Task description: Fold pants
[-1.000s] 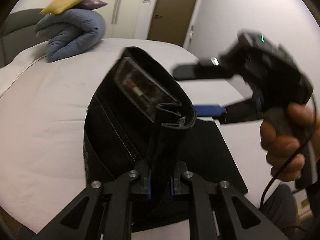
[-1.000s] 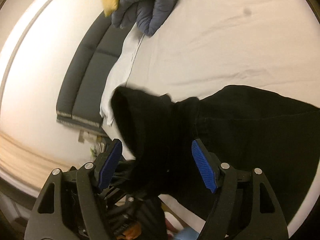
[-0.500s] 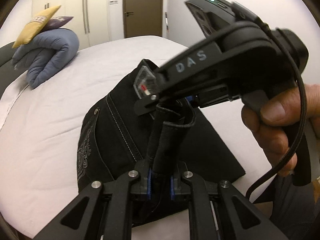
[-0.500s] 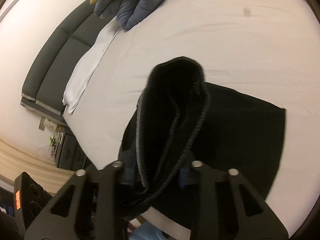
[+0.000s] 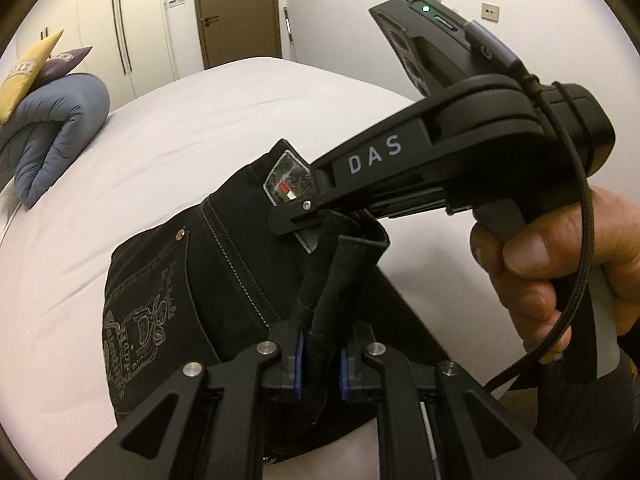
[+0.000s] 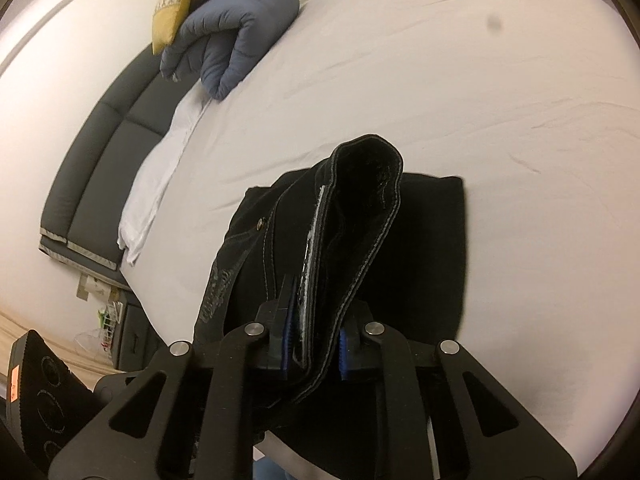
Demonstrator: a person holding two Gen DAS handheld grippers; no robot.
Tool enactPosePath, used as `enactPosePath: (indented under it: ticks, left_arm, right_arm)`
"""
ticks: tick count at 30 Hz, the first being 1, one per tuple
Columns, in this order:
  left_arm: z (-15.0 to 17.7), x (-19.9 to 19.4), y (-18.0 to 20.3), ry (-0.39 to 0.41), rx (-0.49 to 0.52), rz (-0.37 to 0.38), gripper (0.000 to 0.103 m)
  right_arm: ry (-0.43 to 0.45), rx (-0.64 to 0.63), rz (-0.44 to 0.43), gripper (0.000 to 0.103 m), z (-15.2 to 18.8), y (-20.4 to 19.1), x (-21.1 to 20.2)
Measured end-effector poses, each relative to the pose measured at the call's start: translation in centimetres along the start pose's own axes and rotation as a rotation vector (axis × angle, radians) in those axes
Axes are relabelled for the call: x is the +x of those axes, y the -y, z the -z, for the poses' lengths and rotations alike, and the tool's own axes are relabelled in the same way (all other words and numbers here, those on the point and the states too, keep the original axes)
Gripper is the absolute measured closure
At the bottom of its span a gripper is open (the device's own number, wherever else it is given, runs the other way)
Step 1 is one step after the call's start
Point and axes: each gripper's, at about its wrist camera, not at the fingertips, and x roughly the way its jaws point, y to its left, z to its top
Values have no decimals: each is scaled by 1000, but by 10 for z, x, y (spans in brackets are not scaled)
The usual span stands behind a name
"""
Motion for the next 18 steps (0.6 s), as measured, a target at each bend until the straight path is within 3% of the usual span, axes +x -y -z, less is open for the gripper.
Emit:
enactPosePath:
  ticks: [10, 12, 15, 17, 18]
  left_arm:
    - [17, 47, 0, -86, 5, 37, 85]
    - [17, 49, -4, -81, -16, 70, 78]
    - [16, 45, -15, -78, -69, 134, 57]
    - [16, 34, -29, -66, -104, 159, 39]
    - [16, 25, -35, -47, -121, 164, 34]
  right_arm:
    - [11, 147, -43, 88, 34, 73, 17]
    - [30, 165, -69, 88, 40, 79, 19]
    - [37, 217, -124, 85, 47, 91, 17]
    - [32, 240, -122, 81, 50, 93, 13]
    - [36, 250, -104, 79, 51, 94, 7]
